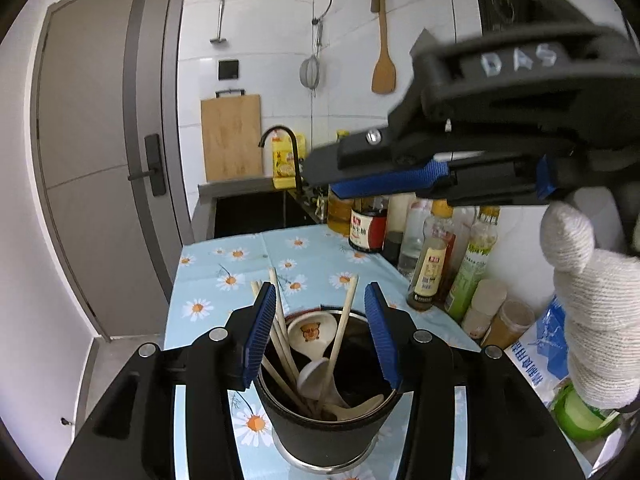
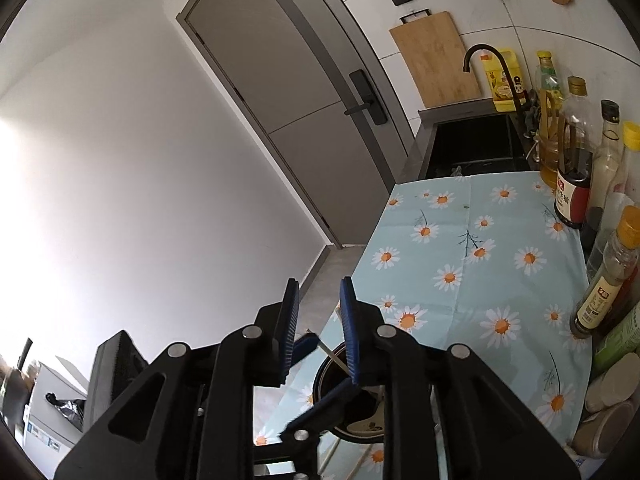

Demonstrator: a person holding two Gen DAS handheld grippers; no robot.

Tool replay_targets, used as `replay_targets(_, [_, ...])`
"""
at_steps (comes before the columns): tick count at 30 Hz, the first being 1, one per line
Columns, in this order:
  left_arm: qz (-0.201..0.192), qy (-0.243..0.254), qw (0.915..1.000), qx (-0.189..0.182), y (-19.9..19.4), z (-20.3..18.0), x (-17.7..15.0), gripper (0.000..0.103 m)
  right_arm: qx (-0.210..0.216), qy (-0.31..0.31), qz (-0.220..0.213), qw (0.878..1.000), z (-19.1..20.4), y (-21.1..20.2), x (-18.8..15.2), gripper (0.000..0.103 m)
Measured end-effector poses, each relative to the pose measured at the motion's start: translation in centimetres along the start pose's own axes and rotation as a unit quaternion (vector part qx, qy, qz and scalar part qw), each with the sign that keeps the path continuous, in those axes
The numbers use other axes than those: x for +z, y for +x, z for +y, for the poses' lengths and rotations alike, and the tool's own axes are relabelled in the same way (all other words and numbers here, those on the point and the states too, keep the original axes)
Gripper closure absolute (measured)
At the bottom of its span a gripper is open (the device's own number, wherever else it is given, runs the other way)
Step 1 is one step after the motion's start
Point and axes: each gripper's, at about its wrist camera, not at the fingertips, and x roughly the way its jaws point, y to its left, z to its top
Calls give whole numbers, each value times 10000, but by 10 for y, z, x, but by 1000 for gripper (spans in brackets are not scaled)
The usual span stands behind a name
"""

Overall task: Organize utensils
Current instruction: 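Move both open tools down to the last two chopsticks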

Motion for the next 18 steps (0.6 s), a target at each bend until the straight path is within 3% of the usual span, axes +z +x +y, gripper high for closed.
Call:
replay_targets(3, [-121,40,9999,19,-12,-1,7,58,105,110,-52,9999,0,-9,0,80])
replay_targets(8, [-248,-107,9996,62,-34,3,16,58,236,377,-148,9989,-1,-29,-4,71])
replay_targets(13, [-61,-457,9985,304,-58,13,13,56,297,600,-215,9975,-2,-47,-21,71])
replay_targets(18, [193,-644,9967,461,-82,22,-1,56,330,801,60,9962,-5,-42,-49,71])
